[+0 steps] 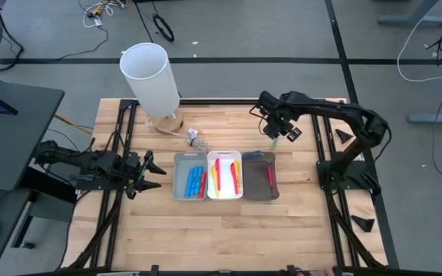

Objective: Pick & Place Markers
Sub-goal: Put the green pen into the black bin

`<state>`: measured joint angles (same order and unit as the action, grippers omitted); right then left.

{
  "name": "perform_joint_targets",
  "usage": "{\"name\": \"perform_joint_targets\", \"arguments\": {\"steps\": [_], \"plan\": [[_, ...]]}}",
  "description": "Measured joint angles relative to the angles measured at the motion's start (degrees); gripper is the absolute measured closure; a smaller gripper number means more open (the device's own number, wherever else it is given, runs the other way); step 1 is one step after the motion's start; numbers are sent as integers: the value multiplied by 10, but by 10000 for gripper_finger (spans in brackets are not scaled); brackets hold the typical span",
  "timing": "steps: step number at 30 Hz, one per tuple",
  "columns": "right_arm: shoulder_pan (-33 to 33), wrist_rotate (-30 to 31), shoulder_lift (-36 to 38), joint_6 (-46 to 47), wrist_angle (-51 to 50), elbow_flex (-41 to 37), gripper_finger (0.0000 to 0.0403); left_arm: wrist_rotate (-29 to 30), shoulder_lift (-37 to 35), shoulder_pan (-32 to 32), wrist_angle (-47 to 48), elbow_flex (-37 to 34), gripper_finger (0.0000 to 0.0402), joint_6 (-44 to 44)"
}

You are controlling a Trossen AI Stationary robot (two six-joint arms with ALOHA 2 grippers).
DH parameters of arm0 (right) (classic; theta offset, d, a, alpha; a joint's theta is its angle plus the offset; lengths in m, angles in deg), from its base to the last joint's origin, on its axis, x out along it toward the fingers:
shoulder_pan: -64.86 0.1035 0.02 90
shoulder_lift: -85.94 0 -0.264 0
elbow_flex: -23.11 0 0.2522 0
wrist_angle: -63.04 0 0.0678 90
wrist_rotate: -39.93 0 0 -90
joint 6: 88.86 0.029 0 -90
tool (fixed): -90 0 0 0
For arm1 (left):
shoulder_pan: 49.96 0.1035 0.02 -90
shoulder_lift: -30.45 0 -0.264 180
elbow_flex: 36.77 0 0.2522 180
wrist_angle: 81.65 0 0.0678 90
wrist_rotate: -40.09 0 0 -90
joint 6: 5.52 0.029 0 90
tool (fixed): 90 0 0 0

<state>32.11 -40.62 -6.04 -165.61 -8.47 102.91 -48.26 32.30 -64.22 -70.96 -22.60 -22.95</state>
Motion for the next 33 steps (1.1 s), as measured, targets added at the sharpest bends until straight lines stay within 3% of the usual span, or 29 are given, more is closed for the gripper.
{"name": "perform_joint_targets", "arguments": {"steps": [9, 23, 33], "plan": [[-14, -16, -38, -22, 9, -5, 234, 0, 0, 0, 0, 0, 154, 0], [-8, -30, -43, -39, 90, -104, 234, 0, 0, 0, 0, 0, 154, 0], [-8, -41, -85, -58, 123, -107, 244, 0, 0, 0, 0, 0, 154, 0]]}}
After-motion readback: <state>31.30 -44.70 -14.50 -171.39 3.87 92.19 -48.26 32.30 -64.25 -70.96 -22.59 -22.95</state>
